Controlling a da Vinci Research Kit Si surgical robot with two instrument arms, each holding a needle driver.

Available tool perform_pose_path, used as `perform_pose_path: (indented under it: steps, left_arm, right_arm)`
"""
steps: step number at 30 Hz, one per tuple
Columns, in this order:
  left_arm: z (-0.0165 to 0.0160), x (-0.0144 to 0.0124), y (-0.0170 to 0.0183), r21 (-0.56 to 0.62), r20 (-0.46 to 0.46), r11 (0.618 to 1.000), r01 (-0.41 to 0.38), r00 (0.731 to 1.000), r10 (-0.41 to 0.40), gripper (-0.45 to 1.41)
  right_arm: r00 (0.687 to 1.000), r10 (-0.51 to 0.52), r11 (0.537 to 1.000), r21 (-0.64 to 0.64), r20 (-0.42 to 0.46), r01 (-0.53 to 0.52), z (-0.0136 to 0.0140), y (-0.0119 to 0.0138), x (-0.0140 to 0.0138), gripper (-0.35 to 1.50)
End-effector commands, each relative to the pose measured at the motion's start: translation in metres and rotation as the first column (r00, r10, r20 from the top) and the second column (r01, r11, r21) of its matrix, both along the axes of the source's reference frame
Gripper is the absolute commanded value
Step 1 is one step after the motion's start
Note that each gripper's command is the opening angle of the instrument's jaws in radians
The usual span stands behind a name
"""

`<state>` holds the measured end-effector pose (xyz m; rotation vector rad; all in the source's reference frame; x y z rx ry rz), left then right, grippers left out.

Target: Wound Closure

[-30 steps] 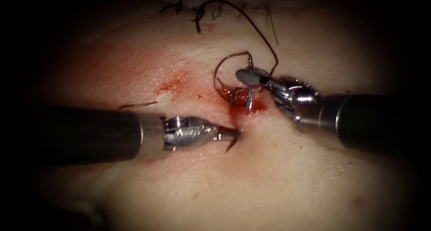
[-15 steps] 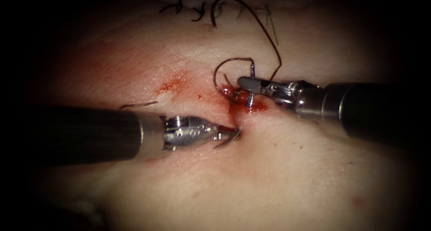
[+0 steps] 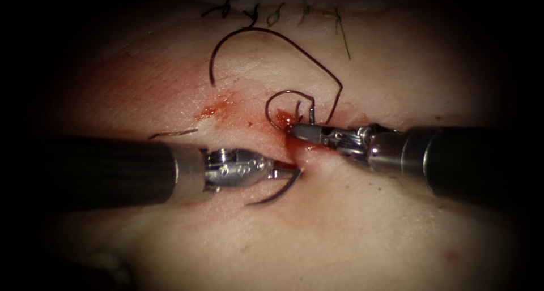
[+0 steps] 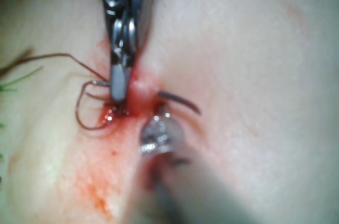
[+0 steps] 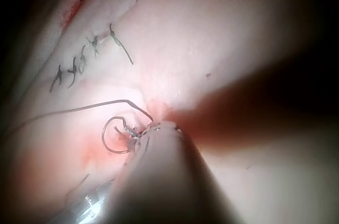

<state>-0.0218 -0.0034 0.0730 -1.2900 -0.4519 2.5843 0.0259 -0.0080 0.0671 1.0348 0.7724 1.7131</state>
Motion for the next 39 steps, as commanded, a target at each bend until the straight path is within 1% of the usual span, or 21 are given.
perform_pose_path:
  steps: [1,3,4,6,7,8,9,10,11,12,13,14,15,17,20,25,26,28,29,33,39]
  left_arm:
    - [0.0006,-0.0004,-0.0004,0.003,0.001,1.000,-0.001,1.000,0.001,-0.27]
    - [0.0005,-0.0004,-0.0004,0.002,0.000,1.000,0.000,1.000,0.000,-0.27]
    - [0.0004,-0.0002,-0.0004,0.001,0.000,1.000,0.000,1.000,0.000,-0.27]
    - [0.0001,0.0000,-0.0004,0.000,-0.002,1.000,0.002,1.000,-0.002,-0.25]
    - [-0.0001,0.0002,-0.0003,-0.003,-0.005,1.000,0.006,1.000,-0.006,-0.20]
    - [-0.0006,0.0005,-0.0001,-0.024,0.001,1.000,-0.001,1.000,0.001,-0.15]
    - [-0.0006,0.0005,-0.0001,-0.024,0.001,1.000,-0.001,1.000,0.001,-0.15]
    - [-0.0012,0.0009,0.0003,-0.067,0.038,0.998,-0.007,0.999,0.010,-0.08]
    - [-0.0012,0.0009,0.0003,-0.067,0.038,0.998,-0.007,0.999,0.010,-0.08]
    - [-0.0015,0.0011,0.0004,-0.081,0.053,0.997,-0.002,0.999,0.007,-0.08]
    - [-0.0021,0.0016,0.0005,-0.120,0.105,0.993,0.012,0.994,0.001,-0.03]
    - [-0.0021,0.0016,0.0005,-0.120,0.105,0.993,0.012,0.994,0.001,-0.03]
    - [-0.0023,0.0018,0.0005,-0.140,0.125,0.990,0.019,0.992,-0.002,0.02]
    - [-0.0027,0.0022,0.0005,-0.183,0.161,0.983,0.028,0.987,0.002,0.17]
    - [-0.0030,0.0023,0.0005,-0.248,0.196,0.968,0.043,0.981,0.007,0.37]
    - [-0.0027,0.0021,-0.0003,-0.332,0.222,0.942,0.040,0.974,0.037,0.52]
    - [-0.0022,0.0020,-0.0010,-0.351,0.235,0.936,0.016,0.969,0.072,0.64]
    - [-0.0020,0.0019,-0.0012,-0.356,0.238,0.934,0.008,0.968,0.082,0.67]
    - [-0.0017,0.0017,-0.0014,-0.363,0.238,0.932,0.004,0.967,0.088,0.73]
    - [-0.0019,0.0008,-0.0013,-0.376,0.260,0.926,0.023,0.962,0.081,0.76]
    - [-0.0040,0.0000,-0.0017,-0.436,0.316,0.899,0.038,0.942,0.113,0.73]
  right_arm:
    - [1.000,-0.002,1.000,0.001,0.001,0.002,0.0008,-0.0007,0.0005,-0.35]
    - [1.000,-0.007,0.999,-0.038,-0.001,0.007,0.0008,-0.0007,0.0002,-0.35]
    - [1.000,0.009,0.997,-0.071,-0.029,-0.011,0.0009,-0.0005,0.0000,-0.15]
    - [0.999,0.022,0.993,-0.115,-0.023,-0.025,0.0009,-0.0003,-0.0002,0.64]
    - [1.000,0.023,0.985,-0.170,0.000,-0.023,0.0010,0.0000,-0.0004,0.96]
    - [1.000,-0.002,0.964,-0.267,0.031,0.010,0.0012,0.0004,-0.0009,1.16]
    - [1.000,-0.002,0.964,-0.267,0.031,0.010,0.0012,0.0004,-0.0009,1.16]
    - [0.998,-0.041,0.930,-0.362,0.057,0.059,0.0014,0.0009,-0.0018,1.16]
    - [0.998,-0.041,0.930,-0.362,0.057,0.059,0.0014,0.0009,-0.0018,1.16]
    - [0.995,-0.064,0.906,-0.415,0.072,0.088,0.0016,0.0012,-0.0022,1.18]
    - [0.991,-0.096,0.863,-0.488,0.096,0.131,0.0018,0.0018,-0.0032,1.26]
    - [0.991,-0.096,0.863,-0.488,0.096,0.131,0.0018,0.0018,-0.0032,1.26]
    - [0.988,-0.109,0.845,-0.514,0.105,0.148,0.0019,0.0020,-0.0036,1.28]
    - [0.986,-0.121,0.829,-0.536,0.112,0.163,0.0020,0.0024,-0.0046,1.31]
    - [0.986,-0.124,0.828,-0.536,0.111,0.164,0.0022,0.0029,-0.0056,1.46]
    - [0.980,-0.190,0.825,-0.532,0.052,0.188,0.0018,0.0025,-0.0060,1.48]
    - [0.968,-0.252,0.822,-0.528,-0.003,0.213,0.0006,0.0017,-0.0055,1.48]
    - [0.965,-0.263,0.821,-0.528,-0.013,0.217,0.0001,0.0015,-0.0054,1.48]
    - [0.956,-0.292,0.818,-0.527,-0.039,0.229,-0.0010,0.0012,-0.0049,1.48]
    - [0.927,-0.366,0.789,-0.557,-0.086,0.260,-0.0036,0.0002,-0.0043,1.46]
    - [0.928,-0.366,0.780,-0.568,-0.073,0.263,-0.0032,-0.0002,-0.0055,1.48]
